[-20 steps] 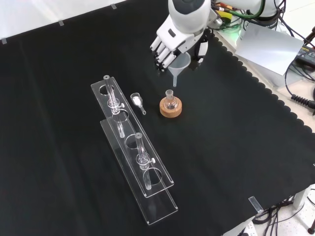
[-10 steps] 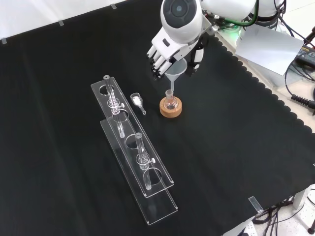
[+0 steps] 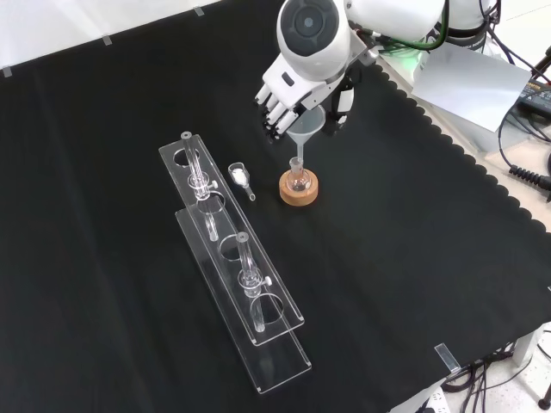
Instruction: Place the funnel on the round-bottom flask.
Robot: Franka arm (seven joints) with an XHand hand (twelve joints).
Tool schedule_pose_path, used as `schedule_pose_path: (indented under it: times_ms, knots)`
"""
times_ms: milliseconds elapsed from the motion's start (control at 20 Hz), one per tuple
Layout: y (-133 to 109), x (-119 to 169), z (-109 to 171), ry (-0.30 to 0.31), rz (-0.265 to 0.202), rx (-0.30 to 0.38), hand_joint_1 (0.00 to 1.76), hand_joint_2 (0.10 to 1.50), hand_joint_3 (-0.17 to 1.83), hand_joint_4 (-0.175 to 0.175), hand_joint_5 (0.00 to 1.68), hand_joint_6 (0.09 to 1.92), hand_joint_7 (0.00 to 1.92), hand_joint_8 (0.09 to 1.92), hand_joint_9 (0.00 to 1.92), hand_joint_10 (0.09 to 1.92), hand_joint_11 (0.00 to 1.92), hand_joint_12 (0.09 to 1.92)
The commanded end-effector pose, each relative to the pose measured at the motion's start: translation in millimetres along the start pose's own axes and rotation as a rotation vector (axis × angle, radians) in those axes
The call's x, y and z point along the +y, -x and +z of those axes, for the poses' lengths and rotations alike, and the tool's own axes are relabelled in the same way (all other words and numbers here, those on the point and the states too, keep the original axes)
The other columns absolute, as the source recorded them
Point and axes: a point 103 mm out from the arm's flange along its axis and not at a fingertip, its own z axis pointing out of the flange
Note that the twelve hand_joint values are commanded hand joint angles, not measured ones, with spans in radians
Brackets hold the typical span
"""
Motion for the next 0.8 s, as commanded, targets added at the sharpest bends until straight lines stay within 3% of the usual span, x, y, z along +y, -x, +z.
schedule_pose_path:
  times_ms: [50,800]
  knots:
    - [0.4,2.3,2.6,-0.005,0.000,-0.004,0.92,0.82,0.68,-0.015,0.71,0.68,0.63,0.67,1.00,0.43,0.57,1.26]
    - [-1.7,7.8,10.5,-0.021,0.000,0.004,0.92,0.82,0.68,-0.014,0.71,0.68,0.63,0.68,1.00,0.44,0.57,1.26]
